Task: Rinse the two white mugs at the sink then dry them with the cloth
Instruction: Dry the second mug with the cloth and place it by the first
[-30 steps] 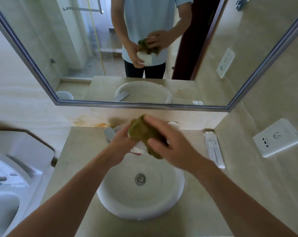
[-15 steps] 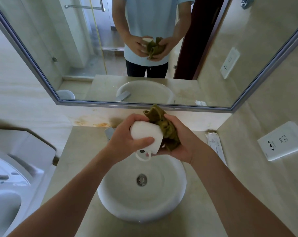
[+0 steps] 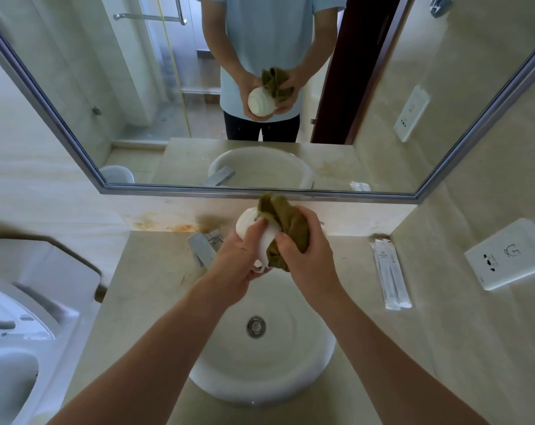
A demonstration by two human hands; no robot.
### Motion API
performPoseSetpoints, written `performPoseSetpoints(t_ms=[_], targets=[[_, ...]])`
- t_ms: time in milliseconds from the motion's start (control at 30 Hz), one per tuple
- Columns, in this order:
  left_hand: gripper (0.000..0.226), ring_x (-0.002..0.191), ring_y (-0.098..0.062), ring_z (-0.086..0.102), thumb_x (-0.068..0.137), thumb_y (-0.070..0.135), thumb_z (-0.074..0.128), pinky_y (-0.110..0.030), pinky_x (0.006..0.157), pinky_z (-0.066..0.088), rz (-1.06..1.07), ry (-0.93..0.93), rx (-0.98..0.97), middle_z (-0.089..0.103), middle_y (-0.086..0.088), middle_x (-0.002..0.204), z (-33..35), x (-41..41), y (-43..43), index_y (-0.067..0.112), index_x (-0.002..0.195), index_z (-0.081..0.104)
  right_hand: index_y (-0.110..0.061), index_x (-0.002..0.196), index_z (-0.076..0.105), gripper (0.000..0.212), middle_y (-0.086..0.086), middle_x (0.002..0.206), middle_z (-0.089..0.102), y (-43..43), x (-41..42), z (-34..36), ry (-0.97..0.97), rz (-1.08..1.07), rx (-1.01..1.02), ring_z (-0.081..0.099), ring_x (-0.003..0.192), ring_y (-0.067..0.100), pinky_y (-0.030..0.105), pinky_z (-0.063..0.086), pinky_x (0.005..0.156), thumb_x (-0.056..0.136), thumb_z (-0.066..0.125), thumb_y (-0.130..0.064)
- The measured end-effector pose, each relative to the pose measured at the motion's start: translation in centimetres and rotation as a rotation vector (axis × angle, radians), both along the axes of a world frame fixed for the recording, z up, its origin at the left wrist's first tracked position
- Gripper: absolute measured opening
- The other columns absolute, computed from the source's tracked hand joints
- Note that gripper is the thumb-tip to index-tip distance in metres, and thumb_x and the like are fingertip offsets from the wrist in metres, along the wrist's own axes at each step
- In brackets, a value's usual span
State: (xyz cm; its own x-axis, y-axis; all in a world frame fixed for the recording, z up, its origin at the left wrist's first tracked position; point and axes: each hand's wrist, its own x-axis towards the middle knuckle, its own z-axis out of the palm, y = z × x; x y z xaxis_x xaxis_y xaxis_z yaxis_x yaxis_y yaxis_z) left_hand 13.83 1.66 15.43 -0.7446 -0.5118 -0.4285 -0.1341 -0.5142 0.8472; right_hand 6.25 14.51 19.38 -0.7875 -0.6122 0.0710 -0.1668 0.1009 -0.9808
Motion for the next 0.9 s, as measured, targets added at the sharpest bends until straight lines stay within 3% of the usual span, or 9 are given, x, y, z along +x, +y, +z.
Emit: performPoseSetpoints(t_ms=[133,267,400,533,600,667,733,800,900], targets=[[0.046,0.094,-0.031,0.070,0.099,0.050,0.066,-0.051,0.083,0.059,-0.078,0.030,-0.163,0.075,-0.015,0.105,-0.2,0.6,-0.6,0.013,0.127,0.064,-0.032,0.134,0.061,0.041,-0.012,0.123,0.067,0.5,-0.4,0.7,0.232,0.129,0.124,0.062,0.115,0.006,0.020,0.053,0.096,0.093,0.067,-0.034],[0.060,0.086,-0.019,0.073,0.082,0.056,0.069,-0.036,0.069,0.059,-0.124,0.027,-0.420,0.075,-0.004,0.098,1.2,1.2,-1.8,0.011,0.121,0.064,-0.037,0.133,0.064,0.033,-0.017,0.118,0.070,0.0,-1.5,3.4,0.153,0.279,0.219,0.065,0.111,0.001,0.023,0.055,0.095,0.101,0.066,-0.034],[0.068,0.108,-0.030,0.076,0.079,0.053,0.079,-0.053,0.091,0.065,-0.249,0.010,-0.593,0.077,-0.011,0.119,2.9,1.6,-2.9,0.016,0.134,0.062,-0.039,0.117,0.072,0.019,-0.009,0.108,0.075,-1.3,-3.2,5.2,-0.008,0.239,0.249,0.069,0.106,0.010,0.038,0.058,0.102,0.101,0.064,-0.042],[0.060,0.106,-0.024,0.077,0.081,0.045,0.078,-0.041,0.085,0.065,-0.370,0.163,-0.374,0.080,-0.004,0.114,4.3,2.0,-2.9,0.015,0.130,0.064,-0.016,0.129,0.074,0.040,0.020,0.120,0.074,-1.3,-5.3,5.2,-0.505,0.281,0.134,0.068,0.119,0.039,0.055,0.050,0.113,0.101,0.063,-0.043],[0.079,0.106,-0.027,0.075,0.075,0.052,0.087,-0.041,0.085,0.065,-0.398,0.247,-0.148,0.077,-0.011,0.116,4.6,2.0,-2.7,0.008,0.135,0.061,-0.007,0.137,0.067,0.042,0.020,0.120,0.069,-0.9,-5.6,4.2,-0.738,0.282,0.011,0.063,0.118,0.039,0.054,0.052,0.105,0.105,0.060,-0.033],[0.095,0.108,-0.031,0.072,0.071,0.061,0.088,-0.045,0.088,0.061,-0.314,0.303,0.060,0.071,-0.018,0.121,4.6,1.8,-2.4,0.008,0.144,0.055,-0.016,0.138,0.069,0.036,0.019,0.127,0.068,-0.8,-4.6,2.8,-0.890,0.301,-0.169,0.058,0.123,0.040,0.060,0.049,0.103,0.108,0.054,-0.029],[0.092,0.103,-0.030,0.071,0.080,0.063,0.076,-0.041,0.080,0.058,-0.139,0.305,0.171,0.067,-0.018,0.121,4.4,1.2,-2.3,0.011,0.150,0.049,-0.031,0.138,0.070,0.036,0.016,0.136,0.067,-1.0,-2.9,1.5,-0.905,0.304,-0.353,0.053,0.122,0.041,0.066,0.042,0.106,0.111,0.046,-0.029],[0.089,0.102,-0.031,0.068,0.090,0.066,0.060,-0.037,0.076,0.058,-0.002,0.283,0.302,0.063,-0.018,0.124,4.0,0.4,-1.8,0.011,0.158,0.044,-0.038,0.144,0.064,0.040,0.009,0.138,0.067,-1.4,-1.4,0.7,-0.823,0.277,-0.426,0.052,0.120,0.037,0.058,0.042,0.103,0.114,0.040,-0.029],[0.079,0.120,-0.034,0.064,0.098,0.069,0.047,-0.041,0.093,0.055,0.099,0.274,0.420,0.069,-0.016,0.126,3.5,-0.4,-1.0,0.012,0.153,0.053,-0.037,0.147,0.058,0.039,0.006,0.142,0.068,-1.5,0.0,0.2,-0.621,0.197,-0.384,0.062,0.132,0.033,0.061,0.045,0.116,0.109,0.054,-0.028]])
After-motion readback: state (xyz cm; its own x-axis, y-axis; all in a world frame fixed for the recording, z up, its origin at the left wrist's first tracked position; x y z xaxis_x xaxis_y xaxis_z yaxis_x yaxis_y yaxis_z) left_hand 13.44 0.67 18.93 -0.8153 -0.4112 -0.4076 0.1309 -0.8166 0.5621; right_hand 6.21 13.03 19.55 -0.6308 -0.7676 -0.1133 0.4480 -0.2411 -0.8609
